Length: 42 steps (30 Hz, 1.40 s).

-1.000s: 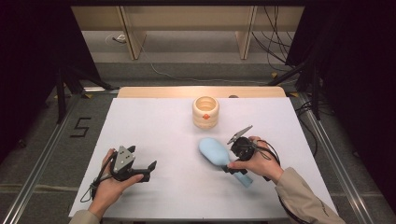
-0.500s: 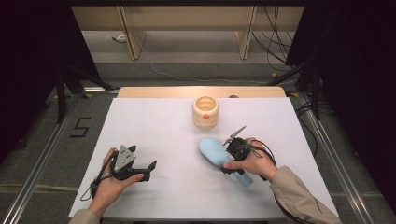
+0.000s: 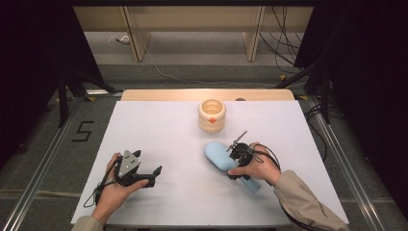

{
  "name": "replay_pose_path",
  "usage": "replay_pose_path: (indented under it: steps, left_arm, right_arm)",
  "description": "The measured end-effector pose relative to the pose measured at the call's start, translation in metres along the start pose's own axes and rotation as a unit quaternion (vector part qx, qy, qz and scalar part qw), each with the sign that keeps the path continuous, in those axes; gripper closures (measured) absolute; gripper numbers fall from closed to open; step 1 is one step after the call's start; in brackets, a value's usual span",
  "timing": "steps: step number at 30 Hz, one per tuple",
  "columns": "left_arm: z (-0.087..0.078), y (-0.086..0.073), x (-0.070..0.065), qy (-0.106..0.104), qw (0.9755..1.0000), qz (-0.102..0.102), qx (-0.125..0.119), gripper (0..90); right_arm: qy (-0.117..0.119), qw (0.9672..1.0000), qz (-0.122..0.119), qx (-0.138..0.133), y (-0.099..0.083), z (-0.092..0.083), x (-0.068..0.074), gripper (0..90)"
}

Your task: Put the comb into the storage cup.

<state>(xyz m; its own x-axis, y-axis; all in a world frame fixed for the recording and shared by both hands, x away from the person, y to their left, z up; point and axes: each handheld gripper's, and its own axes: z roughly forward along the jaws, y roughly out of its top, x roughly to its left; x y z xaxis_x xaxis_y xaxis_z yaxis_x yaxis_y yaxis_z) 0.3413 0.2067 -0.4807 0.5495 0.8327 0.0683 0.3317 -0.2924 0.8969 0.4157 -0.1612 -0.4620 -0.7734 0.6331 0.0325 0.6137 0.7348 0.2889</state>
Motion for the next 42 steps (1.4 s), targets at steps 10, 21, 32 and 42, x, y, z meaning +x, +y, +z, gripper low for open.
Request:
replay_pose_path:
  steps: [10, 21, 32, 42]
  left_arm:
    - [0.0, 0.0, 0.0, -0.001, 1.0, -0.001, -0.001, 6.6]
    - [0.0, 0.0, 0.0, -0.002, 1.0, -0.001, -0.002, 7.1]
    - [0.0, 0.0, -0.001, -0.003, 1.0, -0.002, -0.002, 7.5]
    - [0.0, -0.001, -0.001, -0.003, 1.0, -0.001, -0.002, 8.0]
  right_arm:
    - [-0.026, 0.9994, -0.007, 0.023, 0.007, 0.0, 0.005, 41.8]
    - [-0.025, 0.9989, -0.005, 0.04, 0.01, -0.002, 0.009, 57.4]
    - [-0.022, 0.9981, 0.013, 0.057, 0.012, -0.003, 0.012, 67.0]
    - [-0.015, 0.9977, 0.027, 0.06, 0.011, -0.004, 0.009, 69.6]
